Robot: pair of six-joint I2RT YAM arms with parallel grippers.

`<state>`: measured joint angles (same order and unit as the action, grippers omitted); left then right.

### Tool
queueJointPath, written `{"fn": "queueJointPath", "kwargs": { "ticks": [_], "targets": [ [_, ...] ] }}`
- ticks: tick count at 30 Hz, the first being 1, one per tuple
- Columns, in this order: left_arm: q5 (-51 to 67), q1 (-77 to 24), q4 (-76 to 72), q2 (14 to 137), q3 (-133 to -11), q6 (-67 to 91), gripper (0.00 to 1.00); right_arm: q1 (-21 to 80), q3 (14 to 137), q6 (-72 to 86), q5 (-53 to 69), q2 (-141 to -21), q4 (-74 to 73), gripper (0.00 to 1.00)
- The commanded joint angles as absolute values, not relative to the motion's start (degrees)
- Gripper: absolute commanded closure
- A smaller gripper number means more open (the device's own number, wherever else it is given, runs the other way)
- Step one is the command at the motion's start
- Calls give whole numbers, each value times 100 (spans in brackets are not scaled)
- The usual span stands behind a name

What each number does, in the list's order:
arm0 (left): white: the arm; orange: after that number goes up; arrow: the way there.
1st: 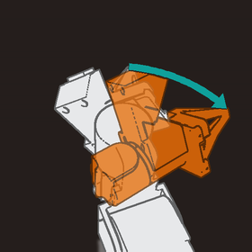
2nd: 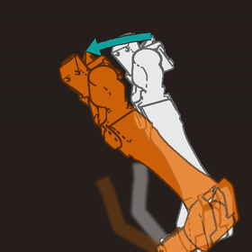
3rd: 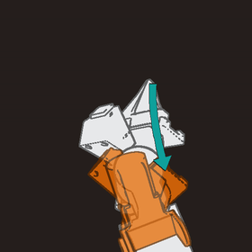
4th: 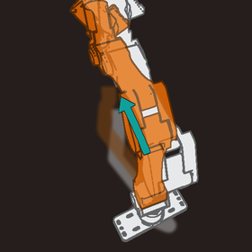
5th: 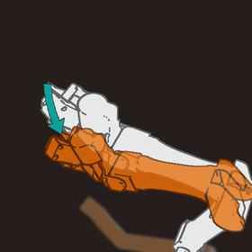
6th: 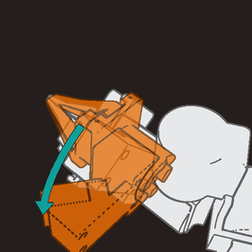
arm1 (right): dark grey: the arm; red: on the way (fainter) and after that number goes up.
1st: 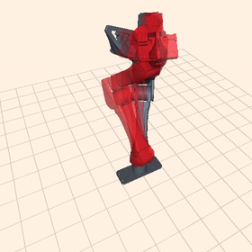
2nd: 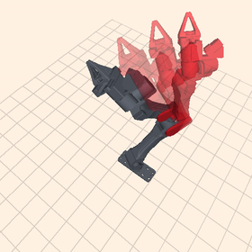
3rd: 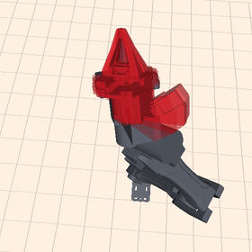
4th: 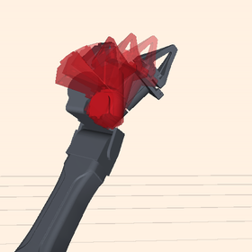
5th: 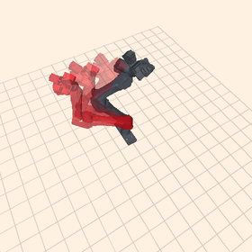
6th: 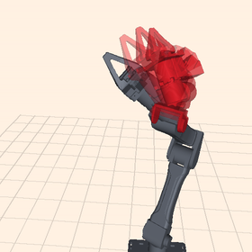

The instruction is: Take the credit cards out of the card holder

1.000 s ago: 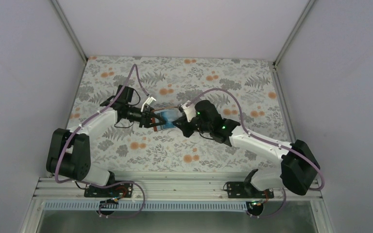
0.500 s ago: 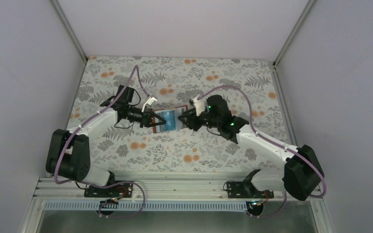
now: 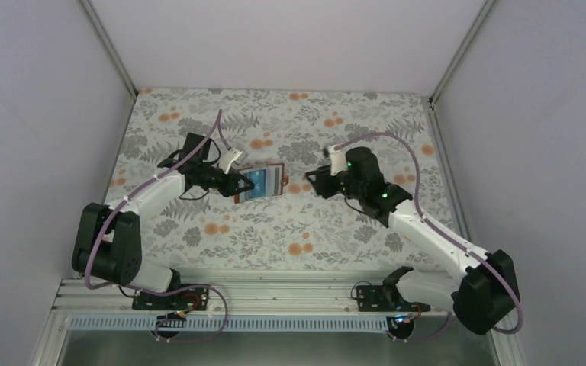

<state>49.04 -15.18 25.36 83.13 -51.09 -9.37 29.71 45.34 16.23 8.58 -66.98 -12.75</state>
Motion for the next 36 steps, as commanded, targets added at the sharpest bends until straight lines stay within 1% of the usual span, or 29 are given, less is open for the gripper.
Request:
{"fn": "queueJointPath", "kwargs": {
  "ticks": [1,3,4,5,9,12,15,19,21,23,26,30,33,36],
  "targets": [
    [4221,-1534,2374,8235,-5171,-800,98,4057,4820,945,3082,-6464,-364,52],
    [4247,-1544,2380,8256,-5197,-800,98,4211,4695,1324,4204,-6734,548,54],
    [4283,-1559,2382,8257,-5206,-812,98,4279,4681,1503,4525,-6939,1016,55],
    [4383,-1568,2391,8251,-5211,-827,98,4342,4769,1586,4625,-7152,1138,56],
    [4924,-1566,2404,8187,-5186,-884,98,4386,5134,1717,4240,-7946,965,62],
    [5181,-1565,2409,8191,-5173,-920,98,4373,5387,1771,3816,-8311,631,62],
    [5366,-1568,2416,8198,-5172,-939,98,4214,5468,2023,3117,-8490,302,64],
    [5747,-1566,2451,8197,-5172,-1028,98,3695,5197,2319,2621,-8411,37,66],
    [6060,-1572,2486,8192,-5176,-1095,98,3429,5079,2313,2682,-8357,-43,66],
    [6285,-1579,2516,8213,-5172,-1158,97,3278,5034,2130,3015,-8329,-65,67],
    [6458,-1599,2563,8220,-5192,-1224,98,3293,5142,1591,4012,-8288,-99,68],
    [6554,-1595,2584,8222,-5211,-1244,98,3394,5079,1021,4506,-7920,-114,71],
    [6629,-1597,2600,8230,-5210,-1268,98,3397,5127,954,4479,-7911,-274,72],
    [6722,-1600,2617,8227,-5220,-1285,97,3381,5358,1023,3657,-8066,-811,75]
  ]
}}
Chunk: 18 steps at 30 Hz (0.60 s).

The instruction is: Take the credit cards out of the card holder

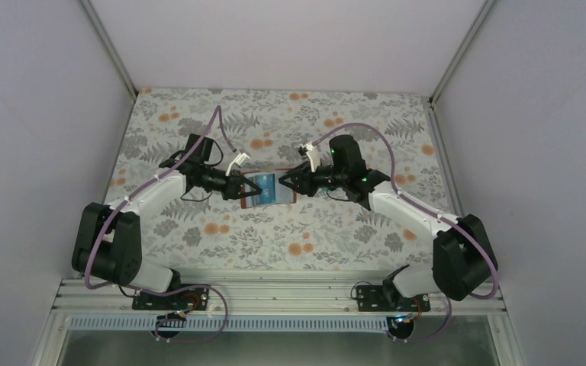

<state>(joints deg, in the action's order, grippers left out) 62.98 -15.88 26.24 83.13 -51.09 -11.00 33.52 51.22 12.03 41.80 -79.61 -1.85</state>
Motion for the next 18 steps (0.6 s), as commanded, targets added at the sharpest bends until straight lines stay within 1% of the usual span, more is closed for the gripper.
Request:
{"fn": "queueJointPath", "kwargs": {
  "ticks": [1,4,6,9,11,13,15,18],
  "targets": [
    [6699,-1599,2632,8220,-5221,-1291,98,3370,5378,1062,3464,-8063,-897,75],
    [6635,-1599,2616,8207,-5210,-1278,98,3396,5421,1136,3414,-7923,-863,74],
    [6253,-1599,2533,8202,-5212,-1148,97,3517,5484,1114,3325,-7728,-878,73],
    [5460,-1599,2449,8226,-5196,-1050,98,3886,5582,957,2544,-7257,-974,71],
    [5297,-1598,2406,8250,-5173,-996,97,4121,5668,953,1961,-7021,-1081,70],
    [5235,-1596,2384,8279,-5184,-962,98,4305,5676,934,1746,-6919,-1053,70],
    [5266,-1600,2382,8295,-5205,-957,97,4432,5567,865,2201,-6938,-770,68],
    [5575,-1597,2399,8292,-5201,-993,98,4465,5460,923,3443,-7301,-312,67]
  ]
}}
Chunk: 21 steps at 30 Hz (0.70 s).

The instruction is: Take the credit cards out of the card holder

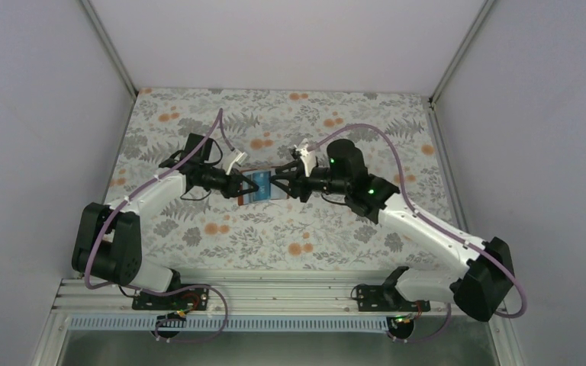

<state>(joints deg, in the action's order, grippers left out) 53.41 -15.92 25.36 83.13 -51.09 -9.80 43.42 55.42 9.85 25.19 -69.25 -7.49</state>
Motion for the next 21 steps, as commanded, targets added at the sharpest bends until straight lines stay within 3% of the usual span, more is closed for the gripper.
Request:
{"fn": "queueJointPath", "kwargs": {
  "ticks": [1,10,21],
  "targets": [
    [5676,-1599,2418,8277,-5206,-1019,98,4469,5458,964,3678,-7446,-210,68],
    [7157,-1594,2789,8170,-5250,-1531,98,3864,4900,1244,4074,-7952,332,73],
    [7810,-1622,3221,8149,-5334,-2092,98,3522,4483,1254,4861,-7970,639,73]
  ]
}}
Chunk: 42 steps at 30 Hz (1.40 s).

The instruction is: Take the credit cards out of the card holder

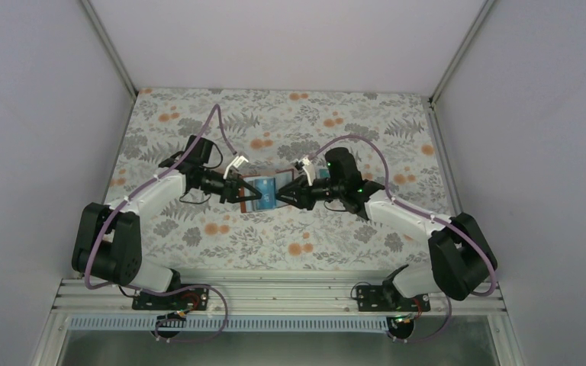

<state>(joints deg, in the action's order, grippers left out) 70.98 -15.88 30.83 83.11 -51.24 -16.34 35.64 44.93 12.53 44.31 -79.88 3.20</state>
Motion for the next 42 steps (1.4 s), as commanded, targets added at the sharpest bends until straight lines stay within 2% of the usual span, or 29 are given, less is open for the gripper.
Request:
{"fn": "queueJointPath", "kwargs": {
  "ticks": [1,5,9,11,12,15,18,21,26,30,33,35,42],
  "targets": [
    [7806,-1635,3225,8152,-5334,-2100,98,3516,4501,1278,4996,-8004,709,73],
    [7763,-1686,3242,8171,-5342,-2122,98,3542,4609,1315,5354,-8144,899,80],
    [7752,-1696,3249,8178,-5343,-2127,98,3561,4618,1285,5587,-8139,952,94],
    [7759,-1692,3244,8180,-5343,-2127,98,3561,4610,1215,5505,-8063,827,96],
    [7760,-1696,3243,8187,-5341,-2131,96,3549,4600,1153,5428,-8003,742,96],
    [7814,-1693,3255,8190,-5331,-2156,82,3462,4560,941,5309,-7827,447,96],
    [7931,-1695,3351,8188,-5330,-2283,79,3348,4606,760,5317,-7706,136,96],
    [8035,-1690,3445,8189,-5350,-2399,80,3310,4664,614,5327,-7635,-47,96],
    [7991,-1693,3454,8185,-5346,-2404,97,3262,4708,603,5476,-7644,-60,94],
    [8014,-1696,3482,8177,-5367,-2424,98,3252,4659,551,5507,-7609,-44,82],
    [8053,-1690,3498,8185,-5365,-2447,98,3199,4555,502,5598,-7560,-13,80],
    [8097,-1690,3519,8198,-5377,-2483,98,3190,4511,521,5698,-7578,0,81],
    [8146,-1696,3576,8199,-5393,-2548,98,3185,4510,547,5927,-7639,109,95]
  ]
}}
